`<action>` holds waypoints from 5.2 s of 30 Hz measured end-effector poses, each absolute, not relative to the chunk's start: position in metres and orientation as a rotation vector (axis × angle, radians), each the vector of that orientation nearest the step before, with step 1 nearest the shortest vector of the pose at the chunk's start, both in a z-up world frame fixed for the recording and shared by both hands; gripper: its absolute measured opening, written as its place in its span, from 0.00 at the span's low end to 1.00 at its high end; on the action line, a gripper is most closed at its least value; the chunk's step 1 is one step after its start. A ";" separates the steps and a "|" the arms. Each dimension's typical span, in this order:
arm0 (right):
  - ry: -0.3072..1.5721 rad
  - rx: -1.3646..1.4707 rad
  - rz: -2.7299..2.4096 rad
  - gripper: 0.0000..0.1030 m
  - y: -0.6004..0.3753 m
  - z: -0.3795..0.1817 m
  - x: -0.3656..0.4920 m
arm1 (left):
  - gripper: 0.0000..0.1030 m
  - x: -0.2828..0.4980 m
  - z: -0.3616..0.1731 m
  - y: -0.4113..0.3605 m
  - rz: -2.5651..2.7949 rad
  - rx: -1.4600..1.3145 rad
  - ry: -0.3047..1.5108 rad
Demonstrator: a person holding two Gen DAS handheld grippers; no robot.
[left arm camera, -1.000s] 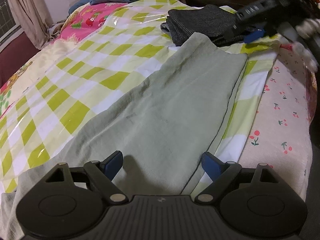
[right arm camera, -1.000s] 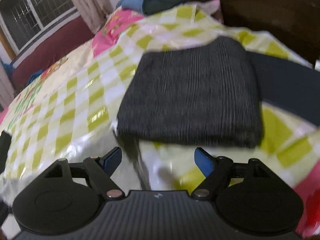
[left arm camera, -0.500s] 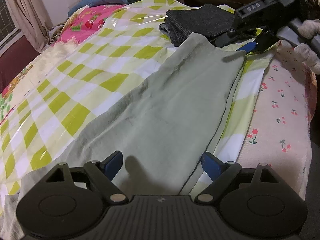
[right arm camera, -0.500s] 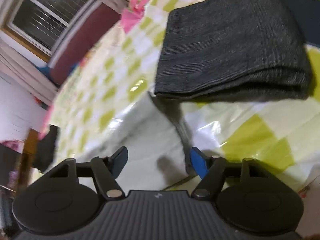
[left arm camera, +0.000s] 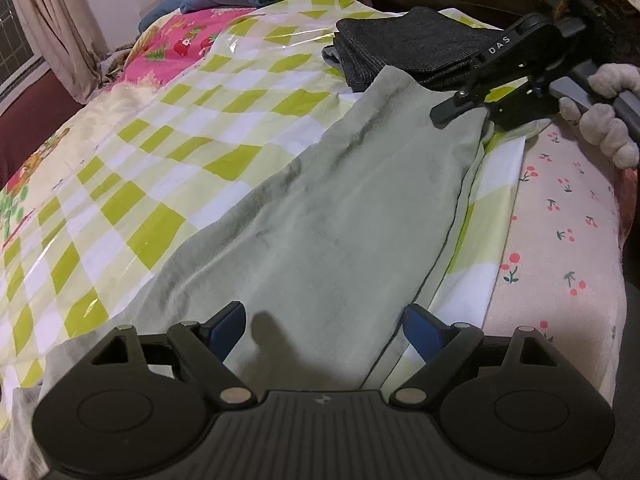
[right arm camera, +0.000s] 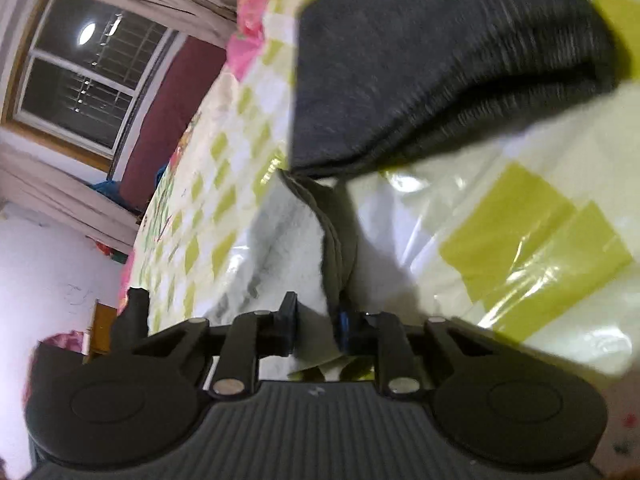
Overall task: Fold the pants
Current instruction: 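Close the right gripper on the trouser leg end beside the dark grey garment, then lift the trouser leg end with the right gripper and fold it over the trousers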
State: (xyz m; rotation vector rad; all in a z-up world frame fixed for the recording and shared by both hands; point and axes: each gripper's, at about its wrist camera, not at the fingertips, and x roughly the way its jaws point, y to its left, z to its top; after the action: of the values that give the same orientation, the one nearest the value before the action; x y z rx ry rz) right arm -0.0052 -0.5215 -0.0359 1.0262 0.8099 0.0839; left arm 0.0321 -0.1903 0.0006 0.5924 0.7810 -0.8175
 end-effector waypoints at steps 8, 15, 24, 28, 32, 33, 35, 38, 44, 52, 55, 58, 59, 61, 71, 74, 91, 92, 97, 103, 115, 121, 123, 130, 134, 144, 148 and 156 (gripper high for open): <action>0.729 1.085 0.068 0.17 -0.521 -0.024 0.000 | 0.97 0.033 -0.001 -0.192 -0.824 0.599 0.786; 0.724 1.153 0.031 0.19 -0.531 -0.042 -0.011 | 0.97 0.035 -0.002 -0.191 -0.821 0.585 0.790; 0.782 1.142 0.042 0.46 -0.526 -0.033 0.010 | 0.97 0.033 -0.002 -0.190 -0.821 0.584 0.791; 0.753 1.038 -0.021 0.53 -0.523 -0.013 -0.004 | 0.97 0.034 -0.004 -0.189 -0.825 0.573 0.796; 0.813 1.027 -0.056 0.49 -0.523 -0.012 -0.023 | 0.97 0.033 -0.003 -0.187 -0.822 0.566 0.792; 0.802 1.050 -0.058 0.51 -0.521 -0.008 -0.031 | 0.97 0.033 -0.003 -0.186 -0.824 0.563 0.794; 0.779 1.075 -0.047 0.53 -0.513 -0.004 -0.042 | 0.97 0.034 -0.006 -0.185 -0.825 0.557 0.798; 0.778 1.054 -0.089 0.52 -0.503 -0.002 -0.050 | 0.97 0.034 -0.006 -0.184 -0.825 0.555 0.800; 0.762 1.085 -0.107 0.54 -0.497 -0.006 -0.050 | 0.97 0.035 -0.007 -0.182 -0.825 0.543 0.805; 0.777 1.052 -0.144 0.52 -0.502 -0.011 -0.033 | 0.97 0.033 -0.006 -0.181 -0.828 0.537 0.799; 0.769 1.001 -0.132 0.55 -0.493 -0.004 -0.024 | 0.97 0.033 -0.006 -0.180 -0.827 0.536 0.800; 0.757 0.984 -0.157 0.54 -0.489 -0.007 -0.019 | 0.97 0.033 -0.006 -0.180 -0.828 0.529 0.805; 0.759 0.988 -0.173 0.52 -0.489 -0.011 -0.020 | 0.97 0.033 -0.006 -0.180 -0.827 0.529 0.804; 0.751 0.981 -0.201 0.41 -0.490 -0.014 -0.028 | 0.97 0.033 -0.007 -0.179 -0.829 0.529 0.801; 0.769 0.965 -0.205 0.61 -0.481 -0.013 -0.016 | 0.97 0.034 -0.008 -0.178 -0.827 0.514 0.803; 0.721 1.005 -0.176 0.37 -0.478 -0.011 -0.026 | 0.97 0.032 -0.007 -0.177 -0.829 0.515 0.801; 0.590 1.054 -0.103 0.05 -0.466 0.006 -0.030 | 0.97 0.032 -0.006 -0.159 -0.816 0.482 0.809; 0.582 1.041 -0.097 0.05 -0.463 0.013 -0.029 | 0.97 0.031 -0.005 -0.153 -0.809 0.479 0.804; 0.593 0.930 0.037 0.05 -0.414 0.050 -0.004 | 0.97 0.032 0.001 -0.106 -0.726 0.432 0.813; 0.679 0.792 0.276 0.05 -0.303 0.080 0.053 | 0.97 0.038 0.007 -0.022 -0.566 0.376 0.823; 0.903 0.416 0.676 0.05 -0.028 0.080 0.113 | 0.97 0.028 0.010 0.137 -0.254 0.145 0.798; 0.914 0.287 0.758 0.05 0.052 0.084 0.111 | 0.97 0.023 0.010 0.186 -0.218 -0.052 0.764; 0.896 0.231 0.779 0.05 0.072 0.090 0.110 | 0.97 0.020 0.012 0.196 -0.215 -0.096 0.743; 0.908 0.060 0.854 0.05 0.145 0.078 0.107 | 0.97 -0.002 0.014 0.219 -0.136 -0.078 0.722; 0.926 -0.008 0.894 0.05 0.169 0.068 0.096 | 0.97 -0.011 0.009 0.226 -0.100 -0.084 0.747; 0.988 -0.015 0.960 0.37 0.171 0.065 0.090 | 0.96 -0.019 0.013 0.218 -0.048 -0.010 0.777; 0.927 0.053 0.874 0.45 0.113 0.086 0.089 | 0.96 -0.030 0.026 0.219 -0.015 0.010 0.759; 0.899 0.121 0.355 0.49 -0.078 0.071 0.089 | 1.00 -0.004 0.050 0.191 -0.046 0.096 0.621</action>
State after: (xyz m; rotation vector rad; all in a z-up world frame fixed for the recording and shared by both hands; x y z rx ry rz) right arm 0.0892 -0.0777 0.0709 0.1212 0.8988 0.3548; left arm -0.0041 0.1911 0.0501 0.0958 0.6213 -0.0458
